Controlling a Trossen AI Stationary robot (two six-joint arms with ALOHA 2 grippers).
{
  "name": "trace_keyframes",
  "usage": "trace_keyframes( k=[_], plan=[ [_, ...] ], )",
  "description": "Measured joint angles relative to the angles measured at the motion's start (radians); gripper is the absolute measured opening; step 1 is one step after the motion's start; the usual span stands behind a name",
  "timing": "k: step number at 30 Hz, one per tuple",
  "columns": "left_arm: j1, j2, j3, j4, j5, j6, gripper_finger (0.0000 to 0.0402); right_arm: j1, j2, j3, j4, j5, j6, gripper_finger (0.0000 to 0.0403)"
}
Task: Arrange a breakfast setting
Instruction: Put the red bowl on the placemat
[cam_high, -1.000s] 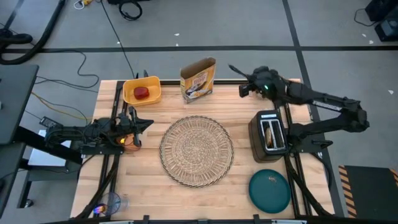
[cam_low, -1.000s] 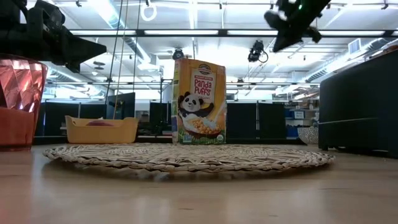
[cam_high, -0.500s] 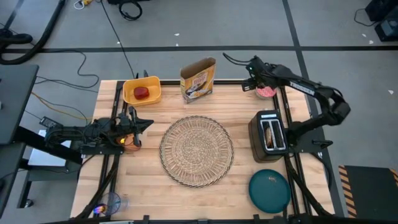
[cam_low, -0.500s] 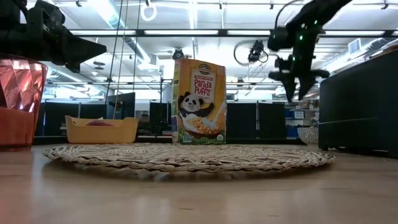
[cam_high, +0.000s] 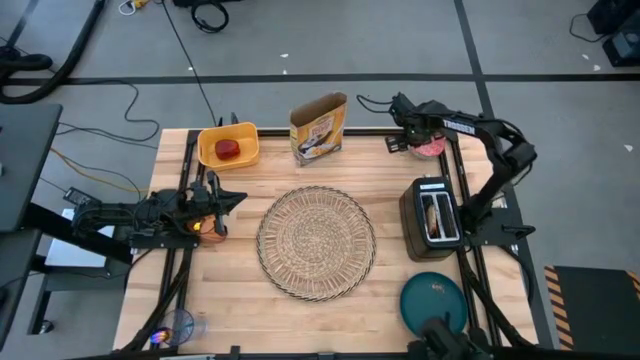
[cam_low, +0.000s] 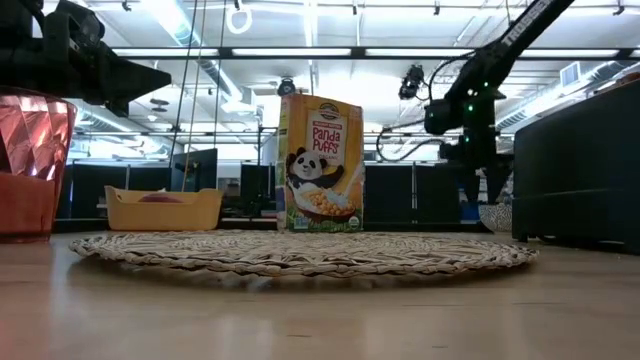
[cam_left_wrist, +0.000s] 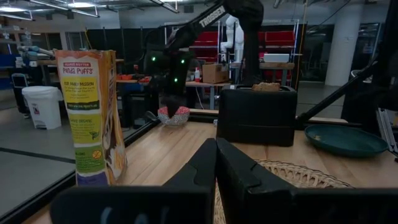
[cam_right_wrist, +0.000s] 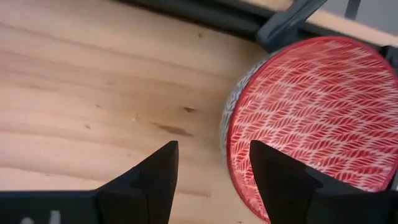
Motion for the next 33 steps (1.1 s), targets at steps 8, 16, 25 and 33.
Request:
trace_keyframes(
  k=[8,16,25,33],
  plan=[
    [0.0,0.0,0.0,0.0,0.0,0.0,0.0016,-0.017,0.08,0.0,0.032,-0.001,-0.014,0.0174],
    [0.0,0.0,0.0,0.0,0.0,0.0,0.0016,-0.023,0.079,0.0,0.063,0.006,0.008,0.0079],
    [0.0,0.0,0.0,0.0,0.0,0.0,0.0016,0.003,0.054,-0.002,0.046,-0.016,0.017,0.0023],
    [0.0,0.0,0.0,0.0,0.0,0.0,0.0016,0.143,-0.117,-0.002,0.011,0.087,-0.01,0.0024]
  ],
)
